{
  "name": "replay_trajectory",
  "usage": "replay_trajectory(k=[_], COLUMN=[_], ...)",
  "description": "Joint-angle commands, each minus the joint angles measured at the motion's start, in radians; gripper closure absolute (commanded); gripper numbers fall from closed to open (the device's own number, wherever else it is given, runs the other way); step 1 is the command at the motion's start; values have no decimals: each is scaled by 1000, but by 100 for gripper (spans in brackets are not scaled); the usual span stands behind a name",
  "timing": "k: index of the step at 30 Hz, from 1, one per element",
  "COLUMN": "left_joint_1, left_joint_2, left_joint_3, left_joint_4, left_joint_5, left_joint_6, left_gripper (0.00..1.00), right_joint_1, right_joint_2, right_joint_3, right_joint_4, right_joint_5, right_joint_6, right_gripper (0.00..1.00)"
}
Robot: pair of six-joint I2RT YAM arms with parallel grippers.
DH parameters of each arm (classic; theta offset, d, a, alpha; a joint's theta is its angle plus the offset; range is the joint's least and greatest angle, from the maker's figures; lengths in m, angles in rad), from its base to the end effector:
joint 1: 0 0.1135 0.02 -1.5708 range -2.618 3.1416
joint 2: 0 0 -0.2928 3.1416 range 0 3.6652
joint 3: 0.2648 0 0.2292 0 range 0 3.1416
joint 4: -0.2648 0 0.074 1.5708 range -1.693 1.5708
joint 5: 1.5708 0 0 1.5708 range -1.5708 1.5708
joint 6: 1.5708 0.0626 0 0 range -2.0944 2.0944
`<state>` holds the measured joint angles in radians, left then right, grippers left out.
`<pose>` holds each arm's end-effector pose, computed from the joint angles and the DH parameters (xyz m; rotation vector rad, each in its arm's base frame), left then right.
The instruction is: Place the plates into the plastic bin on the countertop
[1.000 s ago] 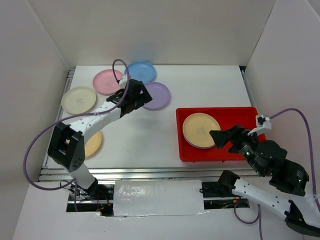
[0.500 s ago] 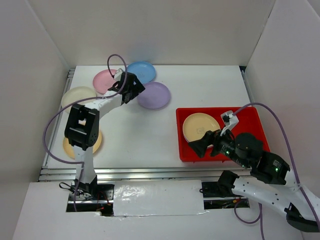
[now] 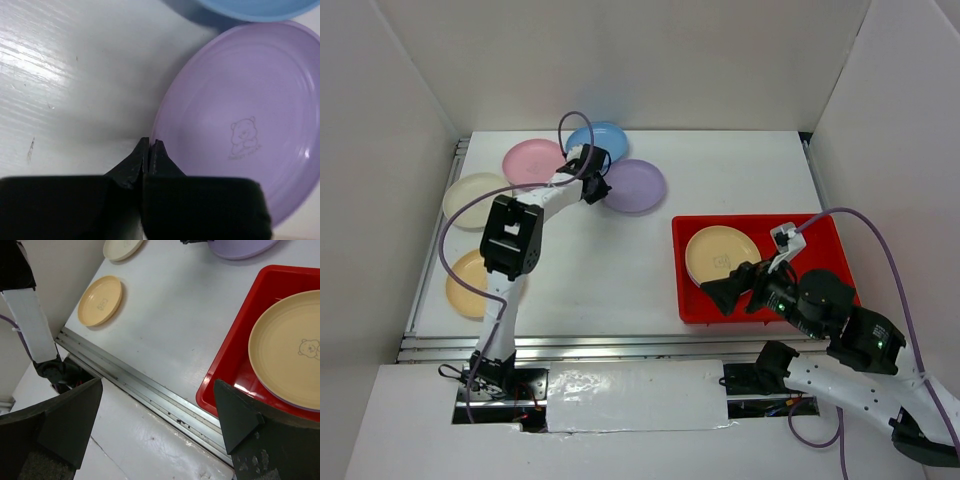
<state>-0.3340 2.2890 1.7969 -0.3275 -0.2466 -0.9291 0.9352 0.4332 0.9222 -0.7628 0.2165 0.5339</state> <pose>0.5038 -0.1586 0.1839 -0.8084 2.2398 -0.3158 0.0414 0.0334 0.3567 -0.2269 1.9064 0.8176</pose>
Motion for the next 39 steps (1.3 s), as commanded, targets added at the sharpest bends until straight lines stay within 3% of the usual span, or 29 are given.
replay_trajectory(k=[1, 8, 12, 16, 21, 23, 28, 37, 39], left_joint_1=[-7, -54, -88, -186, -348, -437, -562, -588, -588], left_joint_2=[-57, -516, -692, -743, -662, -573, -357, -212, -183], left_joint_3=[-78, -424, -464, -410, -257, -129, 57, 139, 189], left_joint_4=[-77, -16, 94, 38, -68, -155, -272, -268, -307], left_joint_5=[-75, -169, 58, 135, 110, 77, 27, 59, 53], left_joint_6=[-19, -5, 122, 174, 214, 237, 245, 225, 225], left_gripper=[100, 100, 100, 100, 100, 100, 100, 99, 88], right_joint_1=[-4, -7, -7, -9, -9, -10, -12, -16, -19], right_joint_2=[-17, -21, -13, -30, -76, -125, -223, -172, -168], right_joint_3=[24, 21, 27, 36, 78, 98, 147, 239, 236], right_joint_4=[31, 51, 59, 57, -3, -45, -108, -214, -207], right_joint_5=[41, 61, 81, 116, 277, 373, 446, 419, 405], right_joint_6=[6, 17, 31, 64, 185, 276, 336, 322, 308], right_gripper=[0, 0, 0, 0, 0, 0, 0, 0, 0])
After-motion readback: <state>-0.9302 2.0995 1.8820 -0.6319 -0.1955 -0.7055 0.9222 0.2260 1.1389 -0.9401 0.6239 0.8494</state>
